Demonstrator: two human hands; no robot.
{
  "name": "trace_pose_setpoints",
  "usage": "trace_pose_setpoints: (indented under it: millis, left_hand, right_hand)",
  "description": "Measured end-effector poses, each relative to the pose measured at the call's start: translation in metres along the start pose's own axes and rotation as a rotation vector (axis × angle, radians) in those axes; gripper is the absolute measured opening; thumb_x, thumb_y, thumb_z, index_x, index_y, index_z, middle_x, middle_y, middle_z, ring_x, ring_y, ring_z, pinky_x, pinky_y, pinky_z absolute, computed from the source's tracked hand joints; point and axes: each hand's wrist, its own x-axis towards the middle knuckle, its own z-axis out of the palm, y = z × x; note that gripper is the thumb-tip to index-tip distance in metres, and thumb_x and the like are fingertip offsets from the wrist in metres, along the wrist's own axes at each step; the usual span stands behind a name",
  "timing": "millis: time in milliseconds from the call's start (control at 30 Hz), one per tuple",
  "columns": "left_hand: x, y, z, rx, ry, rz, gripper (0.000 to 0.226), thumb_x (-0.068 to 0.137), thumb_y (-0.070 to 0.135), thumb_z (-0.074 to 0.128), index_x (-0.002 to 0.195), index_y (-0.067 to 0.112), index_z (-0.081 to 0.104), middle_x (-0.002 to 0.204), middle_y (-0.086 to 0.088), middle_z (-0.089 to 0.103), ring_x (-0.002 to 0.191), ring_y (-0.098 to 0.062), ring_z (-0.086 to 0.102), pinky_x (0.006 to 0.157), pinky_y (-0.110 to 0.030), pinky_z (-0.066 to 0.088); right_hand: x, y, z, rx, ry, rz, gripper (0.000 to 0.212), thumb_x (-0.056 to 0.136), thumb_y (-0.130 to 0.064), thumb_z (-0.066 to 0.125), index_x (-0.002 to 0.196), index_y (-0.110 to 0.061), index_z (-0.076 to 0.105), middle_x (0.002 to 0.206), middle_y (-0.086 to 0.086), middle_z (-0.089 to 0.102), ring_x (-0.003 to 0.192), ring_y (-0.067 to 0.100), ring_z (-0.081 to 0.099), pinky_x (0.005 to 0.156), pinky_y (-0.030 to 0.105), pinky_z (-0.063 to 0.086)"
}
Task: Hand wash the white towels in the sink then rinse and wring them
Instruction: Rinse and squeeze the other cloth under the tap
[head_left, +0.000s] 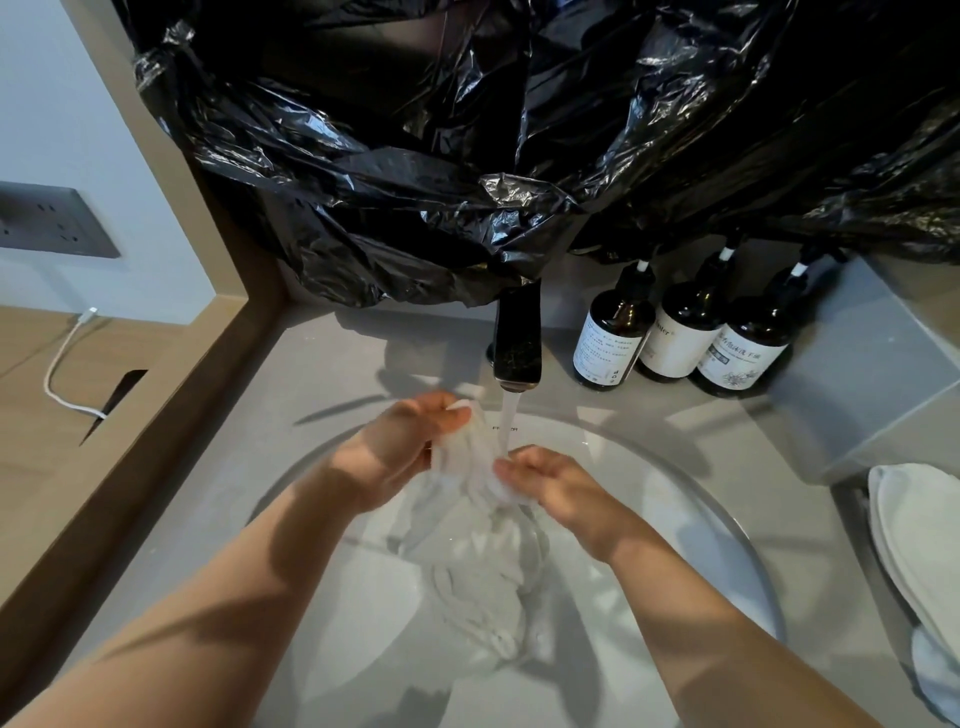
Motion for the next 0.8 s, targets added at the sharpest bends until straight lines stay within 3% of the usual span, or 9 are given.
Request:
trace_pose_setpoints:
  millis: [100,200,233,333,400,500,567,667,800]
  left_hand:
    - [0.0,-0.001,-0.004,-0.135,0.086,-0.056,0.023,0.098,0.016,0.042,0.108,0.003,0.058,0.093,-0.013,0.064,0.084,-0.025,0.063,0.076,-0.041,0.052]
    - [-0.002,-0.005,-0.008,0.272,0.198,-0.104,0.012,0.093,0.024,0.058,0.103,0.019,0.053,0.091,-0.008,0.059,0.075,-0.021,0.058,0.066,-0.029,0.051]
    - [-0.002,-0.007,-0.009,0.452,0.138,-0.059,0.03,0.087,0.025,0.067,0.111,0.023,0.049,0.098,-0.004,0.058,0.081,-0.019,0.057,0.068,-0.025,0.051]
    - [0.0,-0.017,-0.006,0.856,-0.155,0.124,0.077,0.076,0.034,0.078,0.14,0.023,0.036,0.135,0.002,0.04,0.121,-0.016,0.044,0.102,-0.029,0.042]
    - [0.003,-0.02,-0.004,0.983,-0.177,0.17,0.057,0.082,0.039,0.071,0.131,0.017,0.052,0.131,0.003,0.045,0.119,-0.015,0.043,0.106,-0.029,0.036]
    - [0.004,-0.016,-0.005,1.001,-0.128,0.113,0.011,0.088,0.038,0.063,0.087,0.027,0.06,0.09,0.006,0.058,0.089,-0.016,0.056,0.075,-0.024,0.044]
    - [0.002,-0.013,-0.004,0.854,-0.122,0.091,0.015,0.089,0.032,0.063,0.078,0.029,0.054,0.079,0.008,0.055,0.077,-0.012,0.054,0.069,-0.022,0.042]
    - [-0.002,-0.006,-0.001,0.273,-0.072,0.037,0.006,0.093,0.014,0.056,0.091,0.013,0.062,0.086,-0.007,0.064,0.084,-0.024,0.061,0.082,-0.04,0.049]
    - [-0.001,-0.005,0.001,-0.045,0.013,-0.005,0.018,0.099,0.017,0.046,0.106,0.006,0.059,0.096,-0.016,0.066,0.087,-0.027,0.065,0.074,-0.036,0.054]
  right_hand:
    - [-0.002,0.0,0.003,0.039,0.081,-0.037,0.024,0.093,-0.02,0.061,0.071,-0.012,0.053,0.067,-0.001,0.055,0.062,0.01,0.053,0.06,0.016,0.04]
    - [-0.003,-0.01,-0.001,-0.043,0.206,-0.16,0.024,0.096,-0.026,0.055,0.074,-0.017,0.05,0.072,0.003,0.045,0.066,0.014,0.042,0.059,0.022,0.034]
    - [-0.004,-0.015,-0.002,-0.085,0.194,-0.215,0.023,0.095,-0.027,0.054,0.075,-0.018,0.051,0.069,-0.002,0.045,0.064,0.01,0.041,0.058,0.019,0.034]
    - [0.0,-0.027,0.004,-0.219,0.078,-0.297,0.016,0.093,-0.022,0.06,0.077,-0.016,0.058,0.06,-0.016,0.046,0.058,0.001,0.042,0.058,0.013,0.035]
    - [0.003,-0.026,0.005,-0.266,0.06,-0.278,0.013,0.09,-0.019,0.064,0.078,-0.015,0.06,0.064,-0.012,0.05,0.059,0.002,0.045,0.059,0.015,0.037]
    - [0.0,-0.012,-0.003,-0.176,0.063,-0.188,0.015,0.085,-0.022,0.07,0.077,-0.016,0.059,0.067,-0.006,0.053,0.057,0.003,0.048,0.057,0.013,0.039]
    - [-0.006,-0.006,-0.007,-0.21,-0.005,-0.122,0.019,0.083,-0.025,0.073,0.075,-0.017,0.058,0.059,-0.015,0.051,0.053,-0.001,0.047,0.053,0.009,0.036]
    - [-0.008,0.002,-0.006,-0.194,-0.036,-0.064,0.018,0.081,-0.02,0.075,0.074,-0.021,0.058,0.051,-0.02,0.054,0.051,-0.003,0.05,0.052,0.007,0.036]
    - [-0.009,-0.001,-0.006,-0.111,0.03,-0.053,0.017,0.084,-0.021,0.071,0.079,-0.017,0.055,0.06,-0.012,0.055,0.05,-0.002,0.052,0.051,0.009,0.039]
